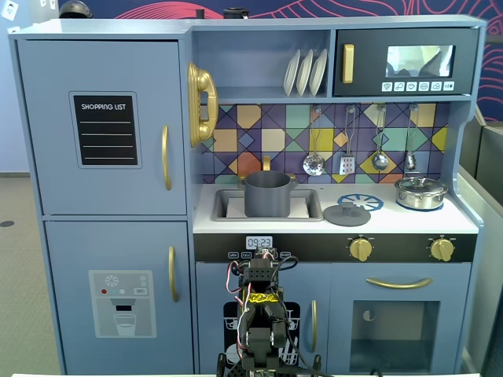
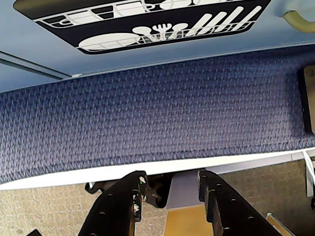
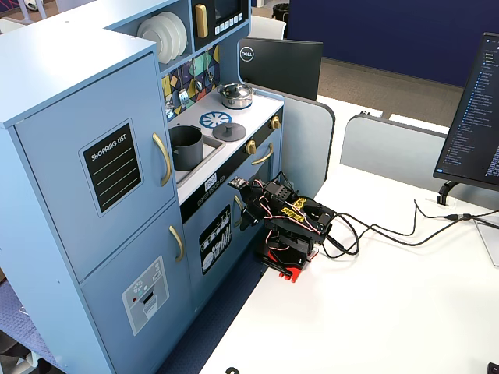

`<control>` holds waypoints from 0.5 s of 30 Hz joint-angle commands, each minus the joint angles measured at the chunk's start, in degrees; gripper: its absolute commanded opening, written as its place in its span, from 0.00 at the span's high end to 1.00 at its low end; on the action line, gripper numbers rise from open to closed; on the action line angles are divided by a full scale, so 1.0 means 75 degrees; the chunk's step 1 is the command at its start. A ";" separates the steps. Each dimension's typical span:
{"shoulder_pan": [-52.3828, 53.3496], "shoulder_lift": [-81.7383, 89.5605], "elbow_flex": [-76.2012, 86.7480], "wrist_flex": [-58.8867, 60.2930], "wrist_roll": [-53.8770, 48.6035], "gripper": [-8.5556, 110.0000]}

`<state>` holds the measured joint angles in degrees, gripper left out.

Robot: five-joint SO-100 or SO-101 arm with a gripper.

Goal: Pick up the lid from the counter and put it on the gray recipient

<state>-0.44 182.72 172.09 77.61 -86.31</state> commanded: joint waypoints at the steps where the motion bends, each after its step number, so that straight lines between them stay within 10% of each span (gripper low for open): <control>1: -0.0035 -0.0082 -0.0012 0.1336 -0.0035 0.89; 15: -0.0035 -0.0082 -0.0012 0.1336 -0.0035 0.89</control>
<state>-0.44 182.72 172.09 77.61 -86.31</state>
